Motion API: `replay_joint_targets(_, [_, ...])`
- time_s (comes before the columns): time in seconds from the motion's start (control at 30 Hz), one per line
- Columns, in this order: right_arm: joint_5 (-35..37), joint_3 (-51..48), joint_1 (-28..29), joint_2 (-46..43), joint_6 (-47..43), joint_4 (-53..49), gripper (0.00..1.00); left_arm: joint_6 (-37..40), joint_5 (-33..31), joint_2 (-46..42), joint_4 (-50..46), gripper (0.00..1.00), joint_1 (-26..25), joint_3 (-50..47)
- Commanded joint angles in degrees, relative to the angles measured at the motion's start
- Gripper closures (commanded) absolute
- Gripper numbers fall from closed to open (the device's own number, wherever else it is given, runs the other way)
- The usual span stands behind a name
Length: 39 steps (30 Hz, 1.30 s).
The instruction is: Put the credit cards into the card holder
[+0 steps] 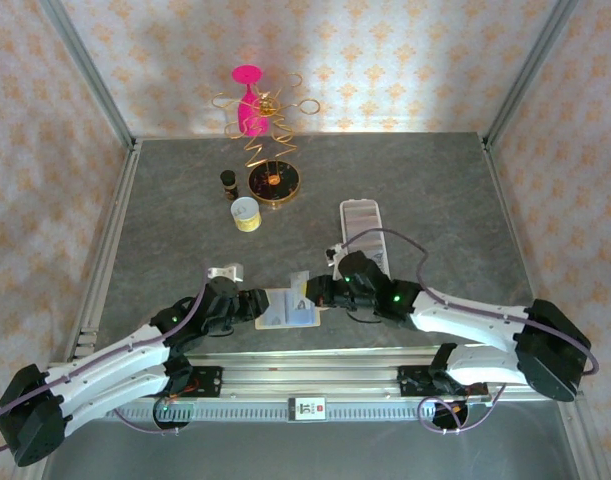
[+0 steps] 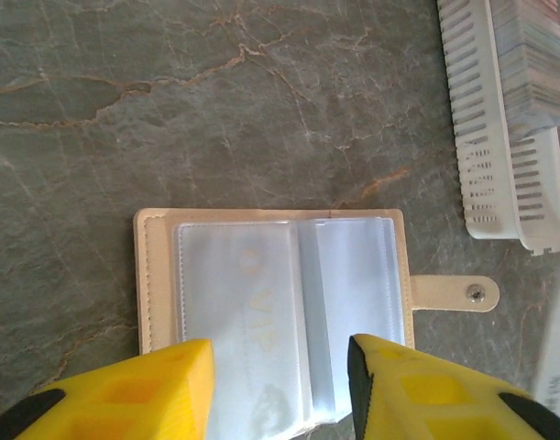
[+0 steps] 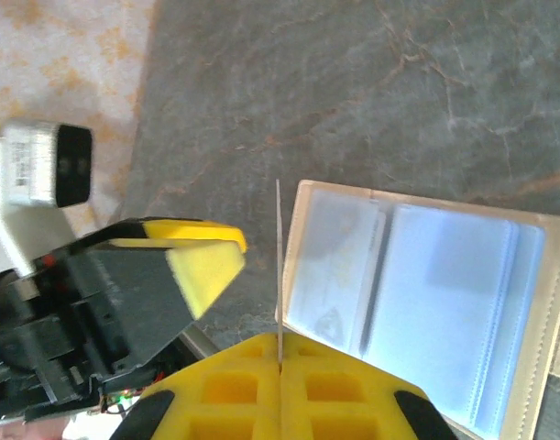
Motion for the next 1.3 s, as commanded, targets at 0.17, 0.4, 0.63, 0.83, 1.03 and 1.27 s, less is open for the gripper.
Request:
replay_joint_targets(0.17, [4.6, -3.6, 3.0, 8.2, 9.8, 14.9, 1.00, -0.4, -0.4, -1.0, 0.7, 0.52, -0.2, -1.2])
replay_joint_targets(0.4, [5.5, -1.5, 3.3, 14.4, 8.6, 15.2, 1.00, -0.1, 0.6, 1.7, 2.3, 0.55, -0.3, -1.9])
replay_joint_targets(0.63, [6.5, -1.8, 3.7, 16.8, 9.2, 17.4, 1.00, 0.3, 0.6, 3.3, 3.8, 0.58, -0.4, -2.9])
replay_joint_targets(0.83, [6.2, -1.8, 4.0, 18.5, 9.3, 17.5, 1.00, 0.2, 1.5, 5.3, 5.4, 0.60, -0.4, -3.7])
replay_joint_targets(1.03, [6.9, -2.0, 4.1, 17.5, 8.8, 16.4, 1.00, 0.7, 1.4, 6.7, 5.5, 0.60, -0.3, -4.2])
replay_joint_targets(1.27, [7.9, -2.1, 4.1, 16.8, 8.3, 15.1, 1.00, 0.5, 1.0, 6.7, 5.9, 0.61, -0.4, -5.0])
